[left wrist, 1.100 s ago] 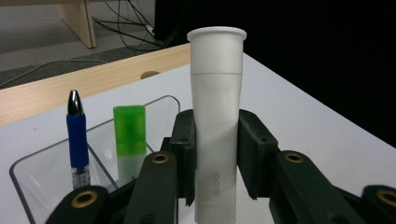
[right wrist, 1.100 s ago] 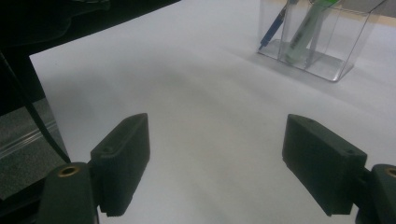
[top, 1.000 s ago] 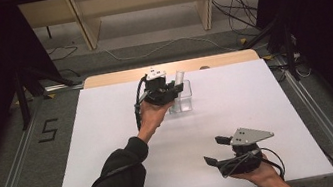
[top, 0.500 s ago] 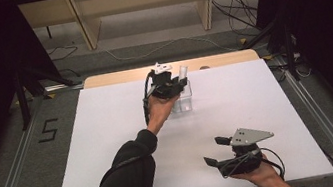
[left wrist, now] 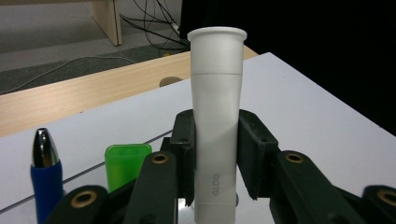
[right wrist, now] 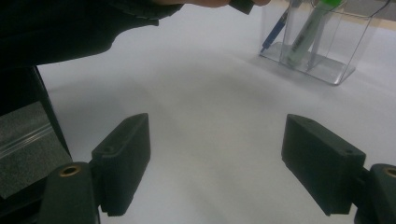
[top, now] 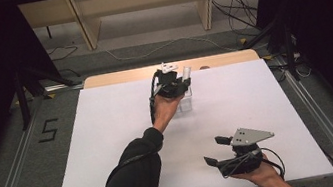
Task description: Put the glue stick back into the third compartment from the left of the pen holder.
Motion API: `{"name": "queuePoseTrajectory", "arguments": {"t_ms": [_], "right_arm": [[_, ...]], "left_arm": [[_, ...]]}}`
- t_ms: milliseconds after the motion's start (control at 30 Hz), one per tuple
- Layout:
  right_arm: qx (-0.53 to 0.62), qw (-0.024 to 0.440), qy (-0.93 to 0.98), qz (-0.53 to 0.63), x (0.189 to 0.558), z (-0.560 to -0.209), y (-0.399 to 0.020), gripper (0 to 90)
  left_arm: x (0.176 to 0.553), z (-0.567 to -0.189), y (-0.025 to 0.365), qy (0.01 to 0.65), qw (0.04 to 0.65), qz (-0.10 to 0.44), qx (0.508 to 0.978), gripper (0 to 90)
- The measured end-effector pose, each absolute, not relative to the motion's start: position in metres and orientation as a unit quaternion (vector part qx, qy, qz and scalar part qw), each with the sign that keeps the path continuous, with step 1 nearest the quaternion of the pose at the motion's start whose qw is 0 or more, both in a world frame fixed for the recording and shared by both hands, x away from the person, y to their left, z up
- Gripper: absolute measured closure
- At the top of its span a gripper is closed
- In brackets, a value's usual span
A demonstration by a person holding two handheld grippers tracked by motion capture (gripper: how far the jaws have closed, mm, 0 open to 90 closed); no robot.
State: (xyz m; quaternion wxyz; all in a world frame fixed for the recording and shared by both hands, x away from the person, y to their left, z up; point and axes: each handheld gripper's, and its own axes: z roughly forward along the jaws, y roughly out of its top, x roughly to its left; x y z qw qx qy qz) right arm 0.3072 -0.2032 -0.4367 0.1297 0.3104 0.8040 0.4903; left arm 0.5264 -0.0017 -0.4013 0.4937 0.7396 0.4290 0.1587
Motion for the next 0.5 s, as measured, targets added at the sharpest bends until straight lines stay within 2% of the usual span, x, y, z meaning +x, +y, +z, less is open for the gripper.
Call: {"name": "queuePoseTrajectory", "arguments": {"t_ms": [500], "right_arm": [[0.309, 0.132, 0.804, 0.491, 0.308, -0.436, -0.203, 24.9]], "left_arm": [[0.535, -0.412, -0.004, 0.448, 0.481, 0.16, 0.736, 69.3]]}}
